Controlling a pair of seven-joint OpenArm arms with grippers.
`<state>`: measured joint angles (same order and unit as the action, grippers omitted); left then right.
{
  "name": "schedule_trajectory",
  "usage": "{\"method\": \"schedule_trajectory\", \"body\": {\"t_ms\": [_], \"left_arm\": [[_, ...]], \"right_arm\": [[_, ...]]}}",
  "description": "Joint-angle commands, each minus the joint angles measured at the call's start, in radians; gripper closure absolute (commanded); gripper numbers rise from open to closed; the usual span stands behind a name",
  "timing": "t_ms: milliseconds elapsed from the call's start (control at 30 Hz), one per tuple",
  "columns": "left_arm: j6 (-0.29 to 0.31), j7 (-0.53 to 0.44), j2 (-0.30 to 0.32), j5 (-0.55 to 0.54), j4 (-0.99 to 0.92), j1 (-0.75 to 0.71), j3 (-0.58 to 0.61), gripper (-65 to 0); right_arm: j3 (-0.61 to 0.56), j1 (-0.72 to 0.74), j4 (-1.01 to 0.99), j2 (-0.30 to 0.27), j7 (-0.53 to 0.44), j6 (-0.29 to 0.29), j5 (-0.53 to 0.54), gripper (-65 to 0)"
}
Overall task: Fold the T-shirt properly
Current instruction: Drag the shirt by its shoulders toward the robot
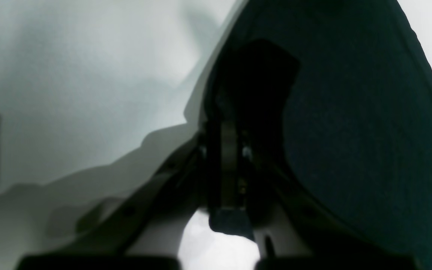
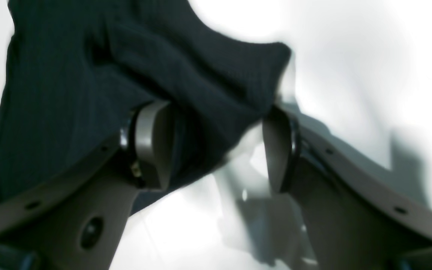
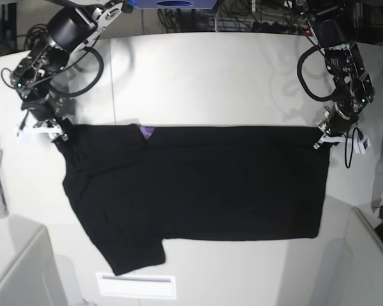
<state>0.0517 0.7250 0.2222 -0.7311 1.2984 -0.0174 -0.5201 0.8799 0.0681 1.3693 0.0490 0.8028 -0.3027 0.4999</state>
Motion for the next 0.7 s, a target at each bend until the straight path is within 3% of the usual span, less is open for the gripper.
{"method": "schedule_trajectory", "body": {"t_ms": [0,67,167,300,400,567,667], "left_arm": [[-0.008,0.023,0.01,0.006,0.007,0.0,-0.001,0.0],[-0.008,0.026,0.01,0.006,0.007,0.001,-0.001,0.0],[-0.008,0.028,0.019,0.006,0.013,-0.003,-0.001,0.0],[-0.008,0.029,0.053,0.002,0.028,-0.033,0.001,0.0],[-0.008,0.091,0.088,0.002,0.096,-0.074,-0.007,0.0],[-0.008,0.209,0.151,-0.002,0.26,-0.152,-0.013,0.0],[-0.008,0.292,0.162,-0.002,0.36,-0.186,-0.081,0.0]], "right_arm": [[0.0,0.005,0.0,-0.011,-0.004,0.0,-0.002,-34.5],[0.0,0.005,-0.011,-0.014,-0.021,0.0,0.0,-26.9],[0.002,0.006,-0.006,-0.016,-0.026,-0.008,0.004,-1.2],[0.003,-0.001,0.051,-0.011,-0.016,-0.003,0.004,0.0],[0.003,-0.029,0.143,-0.01,0.063,-0.002,0.004,0.0],[0.005,-0.066,0.295,-0.013,0.246,0.0,0.004,0.0],[0.052,-0.083,0.433,-0.008,0.412,0.0,0.004,0.0]]}}
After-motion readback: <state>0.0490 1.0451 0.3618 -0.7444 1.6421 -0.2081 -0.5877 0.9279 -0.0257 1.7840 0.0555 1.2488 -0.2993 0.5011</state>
